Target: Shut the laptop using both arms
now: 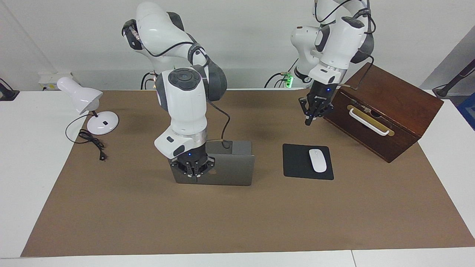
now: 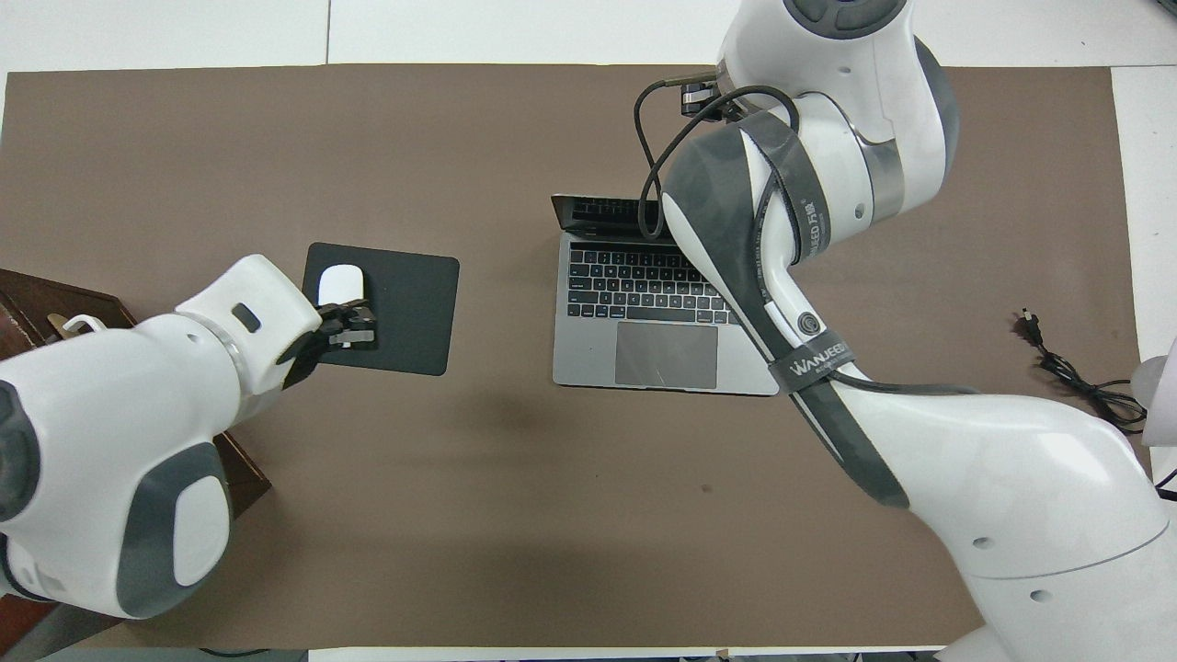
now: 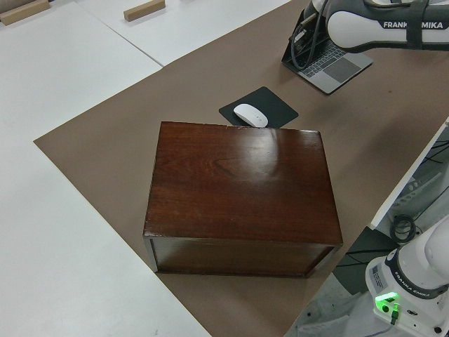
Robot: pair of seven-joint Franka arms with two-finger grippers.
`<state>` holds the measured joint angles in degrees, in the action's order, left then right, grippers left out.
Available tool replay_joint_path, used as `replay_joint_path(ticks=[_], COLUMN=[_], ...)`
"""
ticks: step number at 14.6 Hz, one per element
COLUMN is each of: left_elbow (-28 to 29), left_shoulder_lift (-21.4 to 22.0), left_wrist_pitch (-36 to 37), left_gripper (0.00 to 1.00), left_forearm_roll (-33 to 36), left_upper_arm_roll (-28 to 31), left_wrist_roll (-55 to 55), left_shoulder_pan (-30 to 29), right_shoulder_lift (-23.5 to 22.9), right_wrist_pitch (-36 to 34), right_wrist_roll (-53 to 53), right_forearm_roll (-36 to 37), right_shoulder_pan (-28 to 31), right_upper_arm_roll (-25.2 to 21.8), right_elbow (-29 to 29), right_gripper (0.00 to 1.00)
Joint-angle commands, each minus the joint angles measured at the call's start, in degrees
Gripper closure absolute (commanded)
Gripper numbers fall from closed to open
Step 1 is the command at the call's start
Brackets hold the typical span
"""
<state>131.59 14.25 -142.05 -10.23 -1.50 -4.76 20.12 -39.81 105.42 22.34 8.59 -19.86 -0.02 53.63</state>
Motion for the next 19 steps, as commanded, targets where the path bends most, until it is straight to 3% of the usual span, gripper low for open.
replay_joint_path(ticks=[1, 6, 10, 12, 19], left_elbow=[7.26, 11.14, 11.14, 11.14, 10.53], left_shoulder_lift=[1.84, -3.07, -11.77, -12.14, -15.74], left_wrist_pitch=[-10.23, -24.13, -37.49, -38.56, -42.96], left_gripper=[1.00, 1.00, 1.00, 1.00, 1.00], left_forearm_roll=[-0.84, -0.84, -0.84, -0.84, -0.75], left_upper_arm_roll=[0.79, 0.88, 0.88, 0.88, 0.88], left_wrist_roll=[-1.73, -4.38, -6.39, -6.49, -5.61], left_shoulder_pan=[5.62, 12.48, 18.02, 18.64, 19.87], right_shoulder_lift=[0.09, 0.53, 3.77, 5.00, 5.36], right_wrist_pitch=[-0.65, 2.23, 13.38, 15.51, 14.55], right_wrist_roll=[1.04, 2.01, 2.62, 2.62, 2.80], right_forearm_roll=[1.78, 1.08, 0.73, 0.73, 0.20], right_shoulder_pan=[0.08, -0.18, -0.01, 0.00, -0.62], right_upper_arm_roll=[0.11, 0.29, 0.46, 0.46, 0.90], right_elbow=[0.42, 0.95, 10.69, 13.69, 13.26], right_gripper=[1.00, 1.00, 1.00, 1.00, 1.00])
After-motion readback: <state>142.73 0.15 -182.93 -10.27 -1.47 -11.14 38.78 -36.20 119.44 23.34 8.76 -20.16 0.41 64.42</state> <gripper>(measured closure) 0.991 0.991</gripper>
